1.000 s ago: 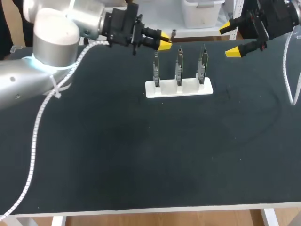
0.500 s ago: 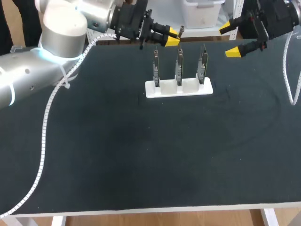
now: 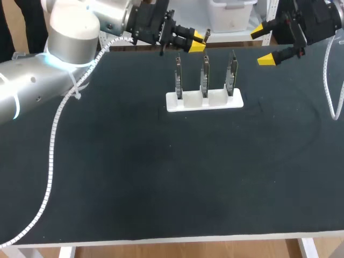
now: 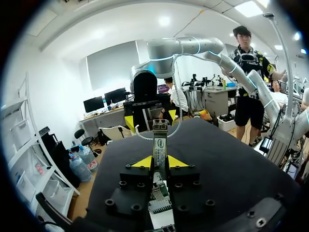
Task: Pick up the optical module with the left hand, and insert it into the network port with the right hand.
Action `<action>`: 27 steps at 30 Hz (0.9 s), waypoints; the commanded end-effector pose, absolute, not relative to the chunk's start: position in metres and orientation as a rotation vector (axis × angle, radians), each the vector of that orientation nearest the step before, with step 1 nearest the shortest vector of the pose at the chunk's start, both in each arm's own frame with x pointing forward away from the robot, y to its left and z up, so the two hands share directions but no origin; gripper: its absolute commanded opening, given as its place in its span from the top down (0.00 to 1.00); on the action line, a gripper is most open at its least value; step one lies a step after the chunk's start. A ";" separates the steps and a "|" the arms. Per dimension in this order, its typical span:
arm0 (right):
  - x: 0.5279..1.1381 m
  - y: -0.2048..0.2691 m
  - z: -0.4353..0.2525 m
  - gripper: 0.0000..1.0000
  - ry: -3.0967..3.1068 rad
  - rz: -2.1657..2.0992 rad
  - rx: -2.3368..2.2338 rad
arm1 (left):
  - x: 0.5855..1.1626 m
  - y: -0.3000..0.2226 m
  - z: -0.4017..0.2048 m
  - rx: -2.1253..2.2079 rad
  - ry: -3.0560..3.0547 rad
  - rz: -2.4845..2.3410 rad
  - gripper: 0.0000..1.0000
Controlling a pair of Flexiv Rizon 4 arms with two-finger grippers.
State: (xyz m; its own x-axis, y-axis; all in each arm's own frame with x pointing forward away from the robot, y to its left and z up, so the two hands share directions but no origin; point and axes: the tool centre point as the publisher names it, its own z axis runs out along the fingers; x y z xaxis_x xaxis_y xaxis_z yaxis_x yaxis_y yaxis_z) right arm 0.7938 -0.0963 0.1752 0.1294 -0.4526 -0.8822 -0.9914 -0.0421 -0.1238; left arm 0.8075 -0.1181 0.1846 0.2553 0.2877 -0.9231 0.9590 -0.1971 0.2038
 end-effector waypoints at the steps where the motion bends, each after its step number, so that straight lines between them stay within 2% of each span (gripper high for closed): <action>1: 0.792 -0.096 0.176 0.00 1.436 0.853 -1.613 | 0.801 -0.120 0.185 1.608 1.145 -0.980 1.00; 7: 0.792 -0.096 0.176 0.00 1.436 0.853 -1.613 | 0.788 -0.120 0.203 1.582 1.170 -0.959 1.00; 16: 0.792 -0.096 0.176 0.00 1.436 0.853 -1.613 | 0.781 -0.147 0.223 1.599 1.173 -0.943 1.00; 27: 0.792 -0.096 0.176 0.00 1.436 0.853 -1.613 | 0.772 -0.176 0.208 1.543 1.180 -0.919 1.00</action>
State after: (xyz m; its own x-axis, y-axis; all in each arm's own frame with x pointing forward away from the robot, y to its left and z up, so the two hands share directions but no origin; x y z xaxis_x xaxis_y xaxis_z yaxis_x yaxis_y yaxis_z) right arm 0.7938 -0.0963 0.1752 0.1295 -0.4526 -0.8822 -0.9914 -0.0422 -0.1239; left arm 0.7783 -0.1759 0.2134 0.2437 0.2647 -0.9330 0.9679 -0.1273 0.2166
